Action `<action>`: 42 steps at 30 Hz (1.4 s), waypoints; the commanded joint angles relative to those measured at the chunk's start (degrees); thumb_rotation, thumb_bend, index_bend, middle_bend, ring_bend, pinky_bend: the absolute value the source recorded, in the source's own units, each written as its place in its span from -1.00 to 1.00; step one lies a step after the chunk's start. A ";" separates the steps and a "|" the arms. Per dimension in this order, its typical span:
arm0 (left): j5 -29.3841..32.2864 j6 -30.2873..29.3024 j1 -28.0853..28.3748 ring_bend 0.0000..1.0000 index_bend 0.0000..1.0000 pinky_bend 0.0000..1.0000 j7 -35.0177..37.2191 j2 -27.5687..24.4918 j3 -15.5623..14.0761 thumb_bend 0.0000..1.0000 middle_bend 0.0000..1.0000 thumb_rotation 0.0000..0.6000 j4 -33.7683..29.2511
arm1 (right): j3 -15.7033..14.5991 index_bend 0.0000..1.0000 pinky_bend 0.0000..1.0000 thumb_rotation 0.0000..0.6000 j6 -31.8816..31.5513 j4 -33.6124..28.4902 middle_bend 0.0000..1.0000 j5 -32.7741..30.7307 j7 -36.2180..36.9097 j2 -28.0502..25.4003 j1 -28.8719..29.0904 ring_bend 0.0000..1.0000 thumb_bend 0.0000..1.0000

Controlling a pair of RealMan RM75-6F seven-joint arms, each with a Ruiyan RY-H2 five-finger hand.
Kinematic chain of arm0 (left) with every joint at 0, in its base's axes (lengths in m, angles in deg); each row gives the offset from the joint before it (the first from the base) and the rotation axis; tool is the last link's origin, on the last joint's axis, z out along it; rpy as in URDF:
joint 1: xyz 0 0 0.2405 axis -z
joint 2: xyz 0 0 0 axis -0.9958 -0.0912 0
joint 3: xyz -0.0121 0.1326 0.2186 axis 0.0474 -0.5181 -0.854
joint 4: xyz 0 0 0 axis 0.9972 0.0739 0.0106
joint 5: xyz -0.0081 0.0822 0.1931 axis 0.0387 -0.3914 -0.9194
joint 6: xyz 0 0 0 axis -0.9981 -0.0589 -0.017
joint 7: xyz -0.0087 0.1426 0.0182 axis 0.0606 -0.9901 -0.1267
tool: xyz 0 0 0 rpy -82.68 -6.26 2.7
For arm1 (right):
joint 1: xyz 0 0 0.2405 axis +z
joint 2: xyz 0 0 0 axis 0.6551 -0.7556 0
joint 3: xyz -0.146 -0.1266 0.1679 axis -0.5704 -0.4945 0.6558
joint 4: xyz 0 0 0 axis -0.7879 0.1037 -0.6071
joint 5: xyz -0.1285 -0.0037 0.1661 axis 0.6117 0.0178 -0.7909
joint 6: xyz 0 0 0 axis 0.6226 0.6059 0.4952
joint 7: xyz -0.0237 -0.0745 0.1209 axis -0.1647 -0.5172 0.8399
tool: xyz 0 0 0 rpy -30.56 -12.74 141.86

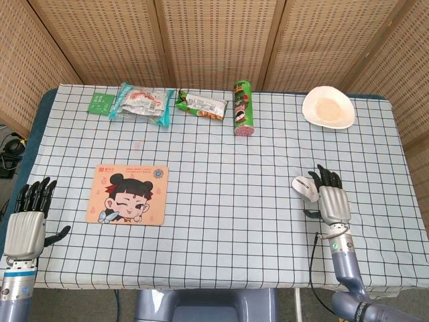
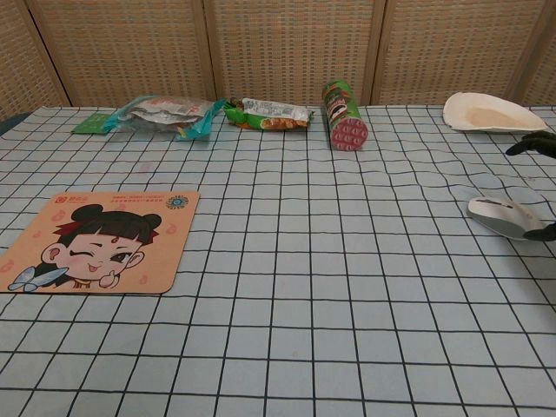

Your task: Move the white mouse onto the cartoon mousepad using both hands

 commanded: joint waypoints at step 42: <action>0.17 -0.85 0.20 -1.00 -1.00 -1.00 -0.13 -0.65 0.35 -0.94 -1.00 1.00 -0.71 | 4.74 -0.35 -0.98 1.00 10.04 27.46 -0.68 -8.04 0.93 13.01 8.80 -0.94 -0.56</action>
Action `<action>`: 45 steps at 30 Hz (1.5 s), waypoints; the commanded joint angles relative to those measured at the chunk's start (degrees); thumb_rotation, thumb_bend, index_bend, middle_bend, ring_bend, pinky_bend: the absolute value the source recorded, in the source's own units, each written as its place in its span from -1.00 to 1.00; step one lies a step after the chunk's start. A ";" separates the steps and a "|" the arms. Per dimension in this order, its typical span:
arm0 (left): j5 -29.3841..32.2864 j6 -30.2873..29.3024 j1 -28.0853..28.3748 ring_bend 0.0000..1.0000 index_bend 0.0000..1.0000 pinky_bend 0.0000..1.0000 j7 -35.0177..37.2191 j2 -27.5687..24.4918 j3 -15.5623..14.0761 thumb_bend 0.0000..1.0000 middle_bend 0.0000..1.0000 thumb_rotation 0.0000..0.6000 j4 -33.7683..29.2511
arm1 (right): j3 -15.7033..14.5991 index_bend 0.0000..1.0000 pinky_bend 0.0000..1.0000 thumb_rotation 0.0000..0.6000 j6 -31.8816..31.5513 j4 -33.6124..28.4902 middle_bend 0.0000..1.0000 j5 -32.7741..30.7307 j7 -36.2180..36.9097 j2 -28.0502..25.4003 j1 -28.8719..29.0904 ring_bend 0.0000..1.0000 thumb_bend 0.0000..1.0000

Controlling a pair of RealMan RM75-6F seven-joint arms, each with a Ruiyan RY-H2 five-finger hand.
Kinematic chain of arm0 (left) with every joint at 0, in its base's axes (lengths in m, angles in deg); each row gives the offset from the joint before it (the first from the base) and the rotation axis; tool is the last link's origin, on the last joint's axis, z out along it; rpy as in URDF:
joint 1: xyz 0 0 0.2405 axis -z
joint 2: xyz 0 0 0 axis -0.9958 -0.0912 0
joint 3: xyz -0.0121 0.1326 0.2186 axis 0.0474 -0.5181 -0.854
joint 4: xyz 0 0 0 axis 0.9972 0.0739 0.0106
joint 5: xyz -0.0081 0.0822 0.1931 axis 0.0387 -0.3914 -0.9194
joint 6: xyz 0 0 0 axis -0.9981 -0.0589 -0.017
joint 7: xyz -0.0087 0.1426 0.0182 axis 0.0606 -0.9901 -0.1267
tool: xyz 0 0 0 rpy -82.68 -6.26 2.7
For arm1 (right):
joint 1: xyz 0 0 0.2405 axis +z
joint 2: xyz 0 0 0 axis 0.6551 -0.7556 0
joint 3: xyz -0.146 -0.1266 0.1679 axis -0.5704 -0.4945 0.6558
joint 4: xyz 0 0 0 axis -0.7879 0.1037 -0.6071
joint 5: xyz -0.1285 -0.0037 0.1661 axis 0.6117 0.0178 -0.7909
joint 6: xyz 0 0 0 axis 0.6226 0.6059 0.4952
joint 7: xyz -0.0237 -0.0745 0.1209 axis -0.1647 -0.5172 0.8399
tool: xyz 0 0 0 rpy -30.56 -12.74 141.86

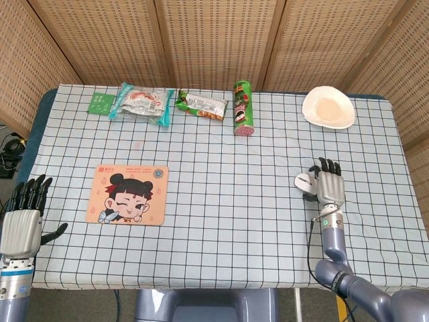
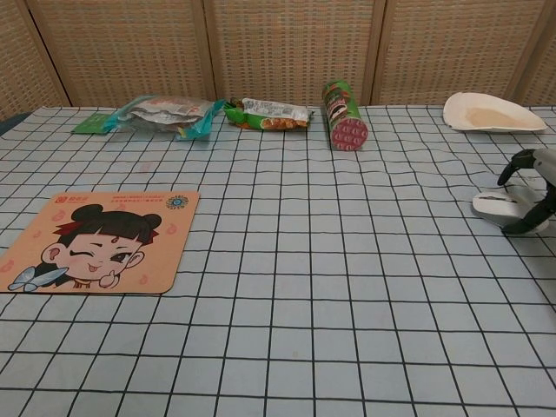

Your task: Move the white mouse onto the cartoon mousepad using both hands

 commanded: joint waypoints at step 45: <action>-0.41 0.07 0.14 -1.00 -1.00 -1.00 1.73 -0.77 -0.12 -0.94 -1.00 1.00 -0.16 | -1.99 0.32 -0.08 1.00 -7.99 -24.47 0.03 2.93 -16.75 3.57 6.01 0.00 -0.18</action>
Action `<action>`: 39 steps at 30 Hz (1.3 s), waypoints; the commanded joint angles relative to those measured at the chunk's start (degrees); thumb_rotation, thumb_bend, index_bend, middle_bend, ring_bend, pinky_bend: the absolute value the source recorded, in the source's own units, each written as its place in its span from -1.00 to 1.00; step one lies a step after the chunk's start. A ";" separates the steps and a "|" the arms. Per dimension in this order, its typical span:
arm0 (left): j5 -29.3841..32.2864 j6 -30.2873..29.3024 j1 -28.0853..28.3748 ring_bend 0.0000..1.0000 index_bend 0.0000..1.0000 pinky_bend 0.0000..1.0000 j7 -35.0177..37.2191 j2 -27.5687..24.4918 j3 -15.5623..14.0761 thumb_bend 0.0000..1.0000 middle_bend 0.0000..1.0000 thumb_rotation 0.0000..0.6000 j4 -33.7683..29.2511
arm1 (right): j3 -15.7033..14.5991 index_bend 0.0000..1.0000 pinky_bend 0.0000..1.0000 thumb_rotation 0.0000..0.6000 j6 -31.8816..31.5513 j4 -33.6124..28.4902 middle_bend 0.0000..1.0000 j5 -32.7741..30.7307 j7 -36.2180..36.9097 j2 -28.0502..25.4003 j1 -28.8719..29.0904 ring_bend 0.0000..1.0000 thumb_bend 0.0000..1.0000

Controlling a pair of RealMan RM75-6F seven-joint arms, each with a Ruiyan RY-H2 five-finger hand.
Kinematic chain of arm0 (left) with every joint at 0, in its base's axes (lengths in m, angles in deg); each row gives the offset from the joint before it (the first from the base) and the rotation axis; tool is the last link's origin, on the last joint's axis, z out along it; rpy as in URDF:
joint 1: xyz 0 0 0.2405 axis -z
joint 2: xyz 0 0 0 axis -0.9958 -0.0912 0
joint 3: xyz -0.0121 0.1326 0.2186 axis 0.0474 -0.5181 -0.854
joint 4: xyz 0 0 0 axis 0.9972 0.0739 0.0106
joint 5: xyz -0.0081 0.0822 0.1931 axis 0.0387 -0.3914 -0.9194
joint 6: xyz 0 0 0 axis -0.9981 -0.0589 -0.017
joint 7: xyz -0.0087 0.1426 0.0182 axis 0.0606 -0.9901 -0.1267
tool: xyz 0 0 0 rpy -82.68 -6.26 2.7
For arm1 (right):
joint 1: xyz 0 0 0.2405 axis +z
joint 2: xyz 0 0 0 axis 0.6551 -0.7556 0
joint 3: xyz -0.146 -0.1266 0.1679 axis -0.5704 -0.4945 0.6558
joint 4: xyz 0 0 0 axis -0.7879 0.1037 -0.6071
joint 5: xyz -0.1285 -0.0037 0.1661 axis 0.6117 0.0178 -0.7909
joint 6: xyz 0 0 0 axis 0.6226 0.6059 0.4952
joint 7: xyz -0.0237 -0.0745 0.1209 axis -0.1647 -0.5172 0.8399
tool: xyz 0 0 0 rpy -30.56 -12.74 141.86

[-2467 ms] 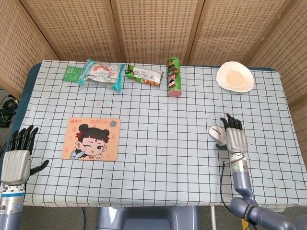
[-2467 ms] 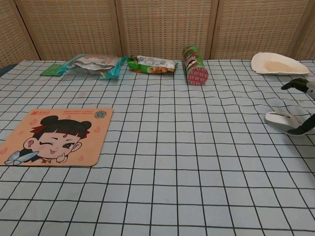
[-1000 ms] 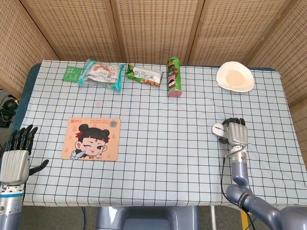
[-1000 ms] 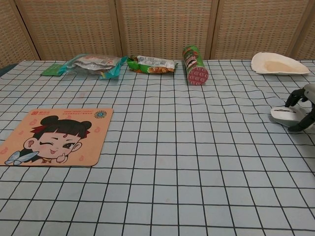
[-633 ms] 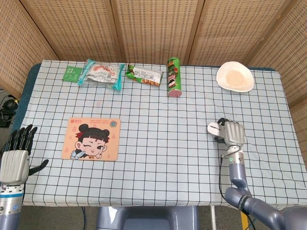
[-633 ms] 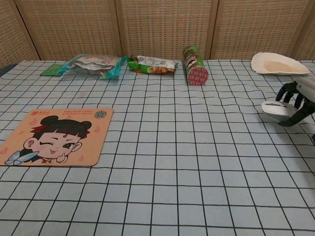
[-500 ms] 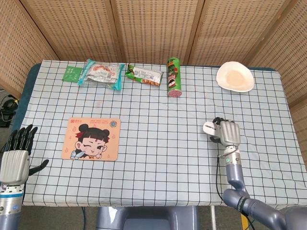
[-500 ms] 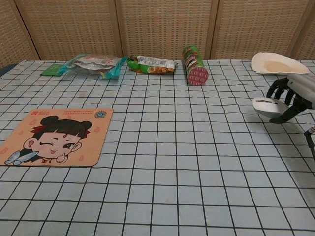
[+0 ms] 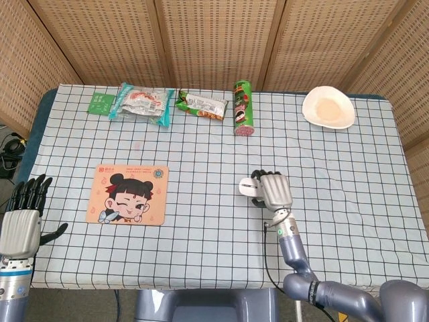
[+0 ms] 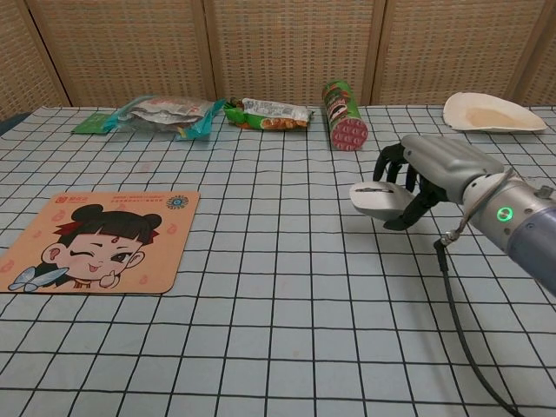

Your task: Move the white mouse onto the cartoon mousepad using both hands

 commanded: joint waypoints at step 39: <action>0.23 -0.09 0.04 -1.00 -1.00 -1.00 0.60 -0.16 0.08 -0.94 -1.00 1.00 0.10 | -5.82 0.27 -0.15 1.00 -2.54 -6.64 -0.04 -1.62 -8.54 8.36 0.63 -0.05 -0.23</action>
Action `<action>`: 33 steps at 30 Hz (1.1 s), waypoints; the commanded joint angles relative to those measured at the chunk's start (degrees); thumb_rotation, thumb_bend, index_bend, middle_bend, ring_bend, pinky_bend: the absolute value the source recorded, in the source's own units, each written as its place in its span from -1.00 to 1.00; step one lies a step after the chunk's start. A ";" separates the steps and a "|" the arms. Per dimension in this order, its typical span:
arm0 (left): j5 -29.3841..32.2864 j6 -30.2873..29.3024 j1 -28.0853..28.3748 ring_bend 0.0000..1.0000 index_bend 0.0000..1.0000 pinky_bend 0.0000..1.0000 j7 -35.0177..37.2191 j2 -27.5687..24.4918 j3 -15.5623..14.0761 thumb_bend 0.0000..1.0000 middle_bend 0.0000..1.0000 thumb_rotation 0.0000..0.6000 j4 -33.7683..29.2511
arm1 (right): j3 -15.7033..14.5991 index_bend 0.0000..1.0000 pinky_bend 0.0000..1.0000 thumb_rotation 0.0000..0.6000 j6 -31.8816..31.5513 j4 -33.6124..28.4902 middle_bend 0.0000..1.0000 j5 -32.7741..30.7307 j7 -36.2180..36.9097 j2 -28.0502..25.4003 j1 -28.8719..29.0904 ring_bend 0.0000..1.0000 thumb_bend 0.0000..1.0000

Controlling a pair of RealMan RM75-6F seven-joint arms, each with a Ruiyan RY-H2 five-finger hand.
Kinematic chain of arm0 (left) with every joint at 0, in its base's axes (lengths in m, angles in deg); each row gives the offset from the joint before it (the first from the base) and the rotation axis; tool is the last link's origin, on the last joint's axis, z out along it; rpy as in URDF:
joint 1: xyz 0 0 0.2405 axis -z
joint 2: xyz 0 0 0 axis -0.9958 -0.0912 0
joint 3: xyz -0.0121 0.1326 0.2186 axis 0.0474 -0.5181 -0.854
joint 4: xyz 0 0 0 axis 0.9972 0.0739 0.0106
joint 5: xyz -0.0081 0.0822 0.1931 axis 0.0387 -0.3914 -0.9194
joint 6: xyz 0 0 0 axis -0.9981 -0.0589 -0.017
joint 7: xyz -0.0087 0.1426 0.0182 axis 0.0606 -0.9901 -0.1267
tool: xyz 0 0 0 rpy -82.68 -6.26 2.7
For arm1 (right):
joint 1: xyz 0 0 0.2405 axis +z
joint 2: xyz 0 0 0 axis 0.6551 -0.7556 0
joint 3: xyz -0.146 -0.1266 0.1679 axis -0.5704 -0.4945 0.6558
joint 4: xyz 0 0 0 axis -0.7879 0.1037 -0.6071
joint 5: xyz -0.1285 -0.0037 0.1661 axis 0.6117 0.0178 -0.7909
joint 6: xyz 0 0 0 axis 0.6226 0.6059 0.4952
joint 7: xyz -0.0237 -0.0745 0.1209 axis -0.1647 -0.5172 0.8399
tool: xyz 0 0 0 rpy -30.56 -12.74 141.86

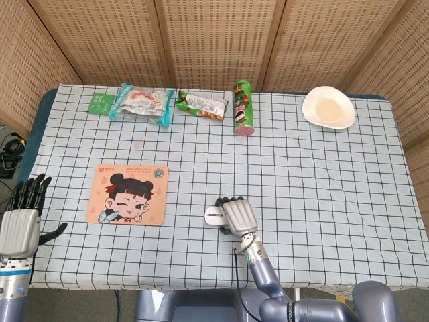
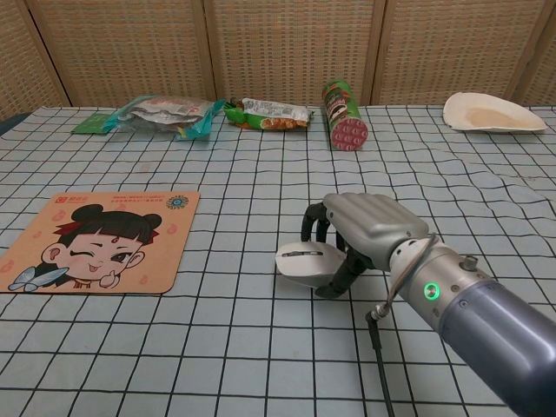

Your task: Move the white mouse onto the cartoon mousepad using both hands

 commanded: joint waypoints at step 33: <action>-0.73 0.99 0.46 -1.00 -1.00 -1.00 -0.86 0.90 -0.81 -0.94 -1.00 1.00 0.10 | -2.41 -0.55 -0.82 1.00 -8.50 -6.20 -0.88 5.48 6.47 -19.00 -9.01 -0.86 -0.64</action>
